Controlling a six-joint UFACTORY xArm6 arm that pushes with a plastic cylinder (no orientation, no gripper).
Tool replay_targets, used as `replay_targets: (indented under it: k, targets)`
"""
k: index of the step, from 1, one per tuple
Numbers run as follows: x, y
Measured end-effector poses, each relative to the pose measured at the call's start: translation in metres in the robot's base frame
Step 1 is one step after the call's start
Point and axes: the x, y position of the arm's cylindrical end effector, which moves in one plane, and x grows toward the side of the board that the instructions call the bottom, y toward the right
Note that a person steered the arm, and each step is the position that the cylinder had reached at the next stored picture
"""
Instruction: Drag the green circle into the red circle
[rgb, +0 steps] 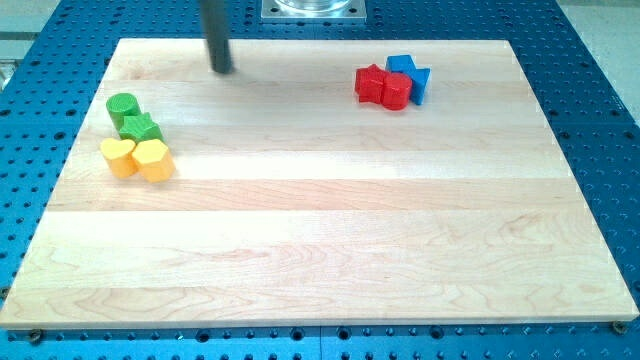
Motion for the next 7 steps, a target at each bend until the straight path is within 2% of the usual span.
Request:
replay_targets:
  k: [1,2,3,5,7]
  targets:
    - [0.031,-0.100]
    - [0.080,-0.125]
    - [0.139,-0.115]
    - [0.116,-0.103]
    - [0.164,0.048]
